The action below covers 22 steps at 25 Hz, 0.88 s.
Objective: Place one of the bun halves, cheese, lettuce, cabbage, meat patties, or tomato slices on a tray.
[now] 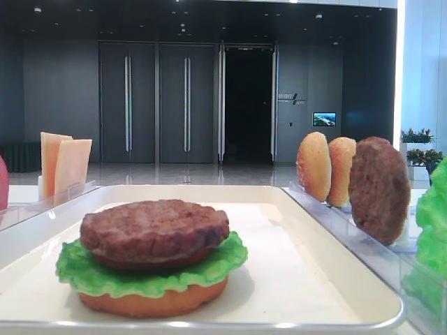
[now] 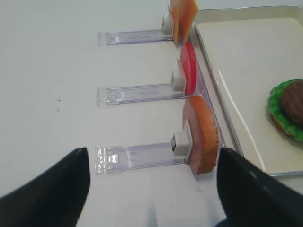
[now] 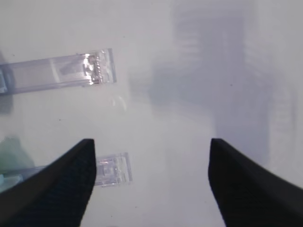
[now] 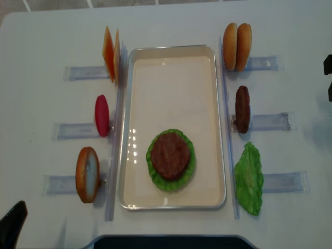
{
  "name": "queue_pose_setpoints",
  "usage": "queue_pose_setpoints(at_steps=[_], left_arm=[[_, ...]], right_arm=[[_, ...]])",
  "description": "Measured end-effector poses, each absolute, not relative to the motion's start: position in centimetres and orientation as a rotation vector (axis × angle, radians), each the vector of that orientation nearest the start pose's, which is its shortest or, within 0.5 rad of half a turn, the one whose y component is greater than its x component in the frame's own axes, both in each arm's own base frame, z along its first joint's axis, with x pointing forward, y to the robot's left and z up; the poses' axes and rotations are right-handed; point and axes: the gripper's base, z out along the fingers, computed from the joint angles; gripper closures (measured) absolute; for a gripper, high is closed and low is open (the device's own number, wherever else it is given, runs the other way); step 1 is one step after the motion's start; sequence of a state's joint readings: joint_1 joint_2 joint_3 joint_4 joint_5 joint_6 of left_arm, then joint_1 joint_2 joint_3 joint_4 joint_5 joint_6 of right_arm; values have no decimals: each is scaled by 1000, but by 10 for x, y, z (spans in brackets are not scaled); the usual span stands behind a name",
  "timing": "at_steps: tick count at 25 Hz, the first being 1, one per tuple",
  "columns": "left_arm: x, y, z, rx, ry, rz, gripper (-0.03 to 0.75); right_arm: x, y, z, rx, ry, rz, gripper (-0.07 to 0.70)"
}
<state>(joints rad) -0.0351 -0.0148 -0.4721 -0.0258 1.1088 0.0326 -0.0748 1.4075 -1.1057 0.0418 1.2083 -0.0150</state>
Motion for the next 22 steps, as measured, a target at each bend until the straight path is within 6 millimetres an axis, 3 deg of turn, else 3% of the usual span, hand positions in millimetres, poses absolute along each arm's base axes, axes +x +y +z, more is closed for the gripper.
queue_pose_setpoints(at_steps=[3,8,16,22], left_arm=[[-6,-2,266,73,2104,-33,76],[-6,-2,266,73,2104,-33,76],[-6,-2,266,77,2104,-30,76],[-6,-2,266,79,2104,-30,76]], right_arm=[[251,-16,284,110,3005,45,125],[222,-12,278,100,3020,49,125],[148,-3,283,60,2911,48,128],[84,-2,274,47,2713,13,128]])
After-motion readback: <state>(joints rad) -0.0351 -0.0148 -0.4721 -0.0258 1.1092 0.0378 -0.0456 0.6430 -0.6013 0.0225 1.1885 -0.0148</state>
